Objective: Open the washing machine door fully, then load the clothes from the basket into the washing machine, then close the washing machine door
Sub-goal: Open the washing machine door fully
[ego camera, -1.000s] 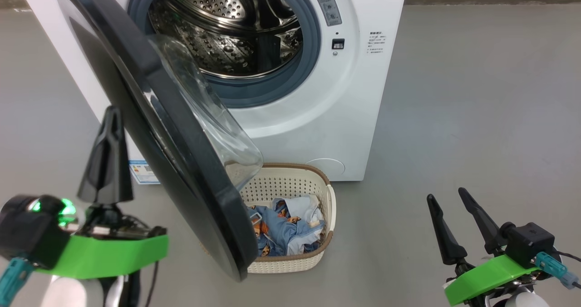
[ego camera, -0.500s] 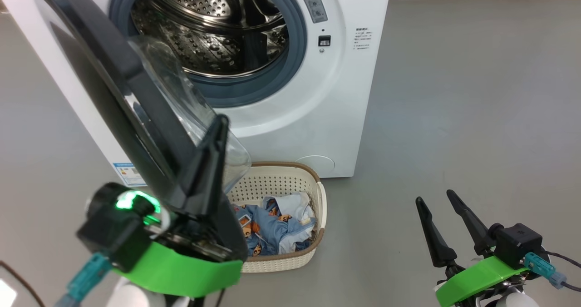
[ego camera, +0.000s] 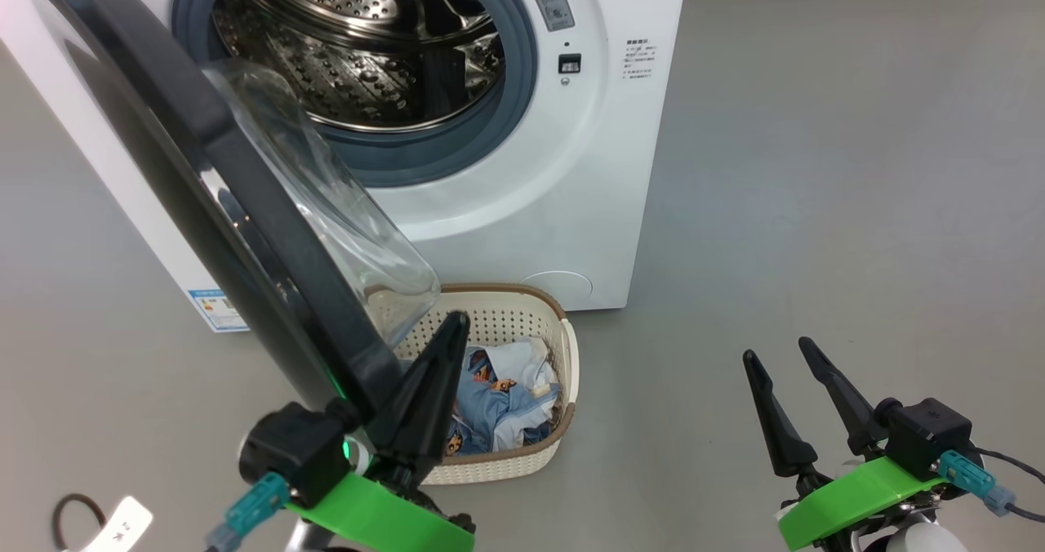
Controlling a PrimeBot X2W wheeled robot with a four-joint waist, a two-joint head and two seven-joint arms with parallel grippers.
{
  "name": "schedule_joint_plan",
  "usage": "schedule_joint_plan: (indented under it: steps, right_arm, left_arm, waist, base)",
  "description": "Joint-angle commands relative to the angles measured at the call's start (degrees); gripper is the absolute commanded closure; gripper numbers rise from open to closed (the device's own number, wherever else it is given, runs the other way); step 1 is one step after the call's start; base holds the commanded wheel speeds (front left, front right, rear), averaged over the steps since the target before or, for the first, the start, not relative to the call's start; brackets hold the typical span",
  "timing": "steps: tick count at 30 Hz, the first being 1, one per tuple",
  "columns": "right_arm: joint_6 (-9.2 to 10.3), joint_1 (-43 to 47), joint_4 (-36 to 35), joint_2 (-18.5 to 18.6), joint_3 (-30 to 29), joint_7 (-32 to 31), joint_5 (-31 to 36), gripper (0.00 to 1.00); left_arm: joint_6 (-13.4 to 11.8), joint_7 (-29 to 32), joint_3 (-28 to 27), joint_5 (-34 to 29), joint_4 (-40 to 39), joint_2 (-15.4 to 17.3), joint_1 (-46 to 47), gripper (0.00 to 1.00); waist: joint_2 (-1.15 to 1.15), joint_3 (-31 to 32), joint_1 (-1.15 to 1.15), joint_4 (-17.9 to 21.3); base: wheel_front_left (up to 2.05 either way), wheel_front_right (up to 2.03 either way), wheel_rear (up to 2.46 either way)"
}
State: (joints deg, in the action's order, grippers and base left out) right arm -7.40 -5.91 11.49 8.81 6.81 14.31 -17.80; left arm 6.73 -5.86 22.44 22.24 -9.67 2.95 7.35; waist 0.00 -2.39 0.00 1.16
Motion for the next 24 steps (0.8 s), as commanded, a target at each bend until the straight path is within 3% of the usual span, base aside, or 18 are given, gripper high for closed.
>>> schedule_joint_plan:
  steps: [1, 24]
  right_arm:
    - [-0.09, -1.8, -1.3, 0.0, 1.2, 0.7, -0.6, 0.00]
    - [-0.09, -2.7, -0.7, -0.3, 1.5, 0.7, -0.4, 0.00]
  left_arm:
    - [-0.3, -0.4, -1.5, 0.5, -0.2, 0.2, 0.9, 1.00]
    - [0.1, -3.8, -1.1, 4.2, 14.1, 1.9, 5.5, 1.00]
  waist:
    - [0.00, -0.1, 0.00, -0.1]
    - [0.00, -1.7, 0.00, -2.3]
  base:
    - [0.00, 0.00, 0.00]
    - [0.00, 0.00, 0.00]
